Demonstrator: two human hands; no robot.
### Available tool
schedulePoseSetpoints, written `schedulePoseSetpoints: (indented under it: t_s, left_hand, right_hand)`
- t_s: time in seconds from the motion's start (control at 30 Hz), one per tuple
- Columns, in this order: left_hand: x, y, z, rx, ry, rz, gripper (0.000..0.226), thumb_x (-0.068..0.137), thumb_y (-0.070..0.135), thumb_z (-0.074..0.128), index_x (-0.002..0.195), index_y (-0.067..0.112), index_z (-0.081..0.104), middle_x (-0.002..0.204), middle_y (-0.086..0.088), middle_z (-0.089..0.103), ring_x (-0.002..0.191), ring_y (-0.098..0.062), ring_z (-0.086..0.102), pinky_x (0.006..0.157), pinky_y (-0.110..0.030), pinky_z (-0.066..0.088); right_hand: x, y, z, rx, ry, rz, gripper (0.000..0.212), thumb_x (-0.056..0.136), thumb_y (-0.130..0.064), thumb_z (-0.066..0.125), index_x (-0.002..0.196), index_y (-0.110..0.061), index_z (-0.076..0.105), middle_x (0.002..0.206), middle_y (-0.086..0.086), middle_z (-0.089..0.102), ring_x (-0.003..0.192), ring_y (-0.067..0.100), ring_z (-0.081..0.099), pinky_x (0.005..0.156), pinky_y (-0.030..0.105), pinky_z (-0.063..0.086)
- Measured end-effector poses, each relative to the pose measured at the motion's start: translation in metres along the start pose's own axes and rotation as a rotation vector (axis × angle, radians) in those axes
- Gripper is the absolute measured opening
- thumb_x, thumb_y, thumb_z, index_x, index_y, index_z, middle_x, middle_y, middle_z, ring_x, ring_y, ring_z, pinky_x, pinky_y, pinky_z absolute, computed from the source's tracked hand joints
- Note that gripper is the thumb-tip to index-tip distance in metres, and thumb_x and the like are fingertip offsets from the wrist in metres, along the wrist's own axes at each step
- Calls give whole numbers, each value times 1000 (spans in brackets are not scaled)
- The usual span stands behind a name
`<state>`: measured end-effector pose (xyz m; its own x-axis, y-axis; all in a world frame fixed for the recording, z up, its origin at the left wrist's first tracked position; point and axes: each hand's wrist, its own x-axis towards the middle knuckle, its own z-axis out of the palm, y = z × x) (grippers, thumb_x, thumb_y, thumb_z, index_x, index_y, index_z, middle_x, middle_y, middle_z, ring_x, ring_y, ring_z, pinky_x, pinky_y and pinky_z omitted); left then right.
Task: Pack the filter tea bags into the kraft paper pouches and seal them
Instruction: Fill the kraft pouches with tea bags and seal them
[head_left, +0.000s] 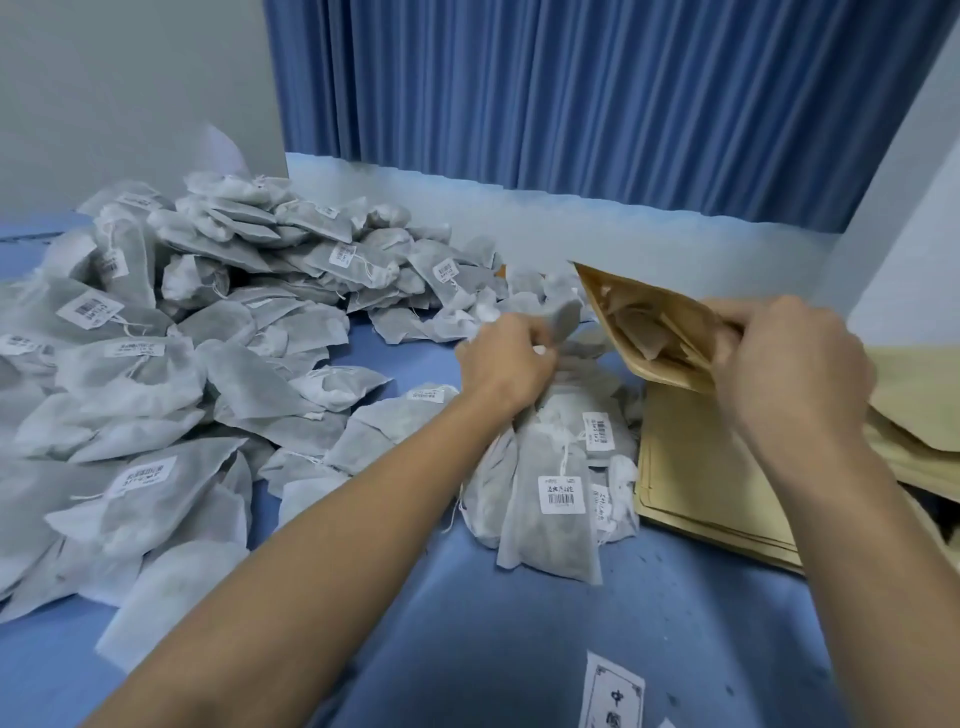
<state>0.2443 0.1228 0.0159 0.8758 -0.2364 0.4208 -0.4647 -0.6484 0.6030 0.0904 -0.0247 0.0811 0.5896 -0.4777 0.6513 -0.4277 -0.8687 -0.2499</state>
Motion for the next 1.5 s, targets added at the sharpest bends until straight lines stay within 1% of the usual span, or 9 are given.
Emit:
schedulePoseSetpoints:
  t_s: [0.2,0.3,0.5,0.8,0.93,1.03,1.27,1.4,1.5]
  left_hand:
    - [-48,43,-25,-258,387,381,28,89,17,64,69,16,44,63,1,49,62,-18,45,59,-39,41]
    - [-83,56,-23,-341,266,520,22,82,5,63,76,14,45,64,1,50,57,-14,40,54,-40,41]
    - [-120,83,-3,46,-52,774,33,83,15,59,102,25,34,82,-3,62,70,-34,58,53,-36,40]
    - [-64,124,57,131,-520,307,36,99,24,54,133,13,54,130,-15,60,117,-35,58,96,-42,49]
    - [-96,110,57,56,-6,647,16,94,23,58,85,14,67,80,-7,67,73,-31,64,58,-35,43]
    - [-124,85,48,-18,405,754,18,88,20,61,70,15,61,70,-2,56,68,-25,54,66,-39,42]
    - [-173,28,14,463,-135,151,67,78,24,55,142,23,34,157,-10,23,144,-31,23,113,-53,24]
    - [-171,39,6,-113,-72,268,85,75,-16,49,150,19,31,162,-9,16,150,-25,18,117,-28,25]
    - [-168,60,15,-358,144,565,67,84,-24,48,145,5,43,154,-15,40,147,-21,34,119,-34,31]
  right_hand:
    - [-11,21,-6,-129,-43,54,26,95,-18,53,94,-31,75,65,4,54,59,29,48,58,28,33]
    - [-18,32,-4,-130,-106,78,30,97,-22,50,108,-34,74,87,10,66,89,39,61,66,32,36]
    - [-33,41,-2,17,-249,61,28,89,-18,51,94,-34,73,81,4,66,78,32,53,62,32,41]
    - [-27,61,-6,153,-210,110,31,92,-20,60,100,-46,75,86,6,66,84,32,54,67,34,45]
    - [-28,64,-1,6,-231,134,36,95,-21,53,116,-44,71,105,11,68,99,38,61,70,32,39]
    - [-29,67,-2,-32,-237,126,36,95,-21,53,118,-42,71,104,12,67,97,39,62,70,33,38]
    - [-26,67,-4,-24,-216,148,30,98,-26,56,119,-42,71,100,9,66,91,35,60,68,31,36]
    - [-31,63,-2,-22,-215,138,30,97,-24,57,116,-42,71,98,9,68,94,36,62,68,31,37]
    - [-32,61,-4,-8,-235,134,30,95,-21,57,111,-42,73,98,8,70,92,35,63,66,30,36]
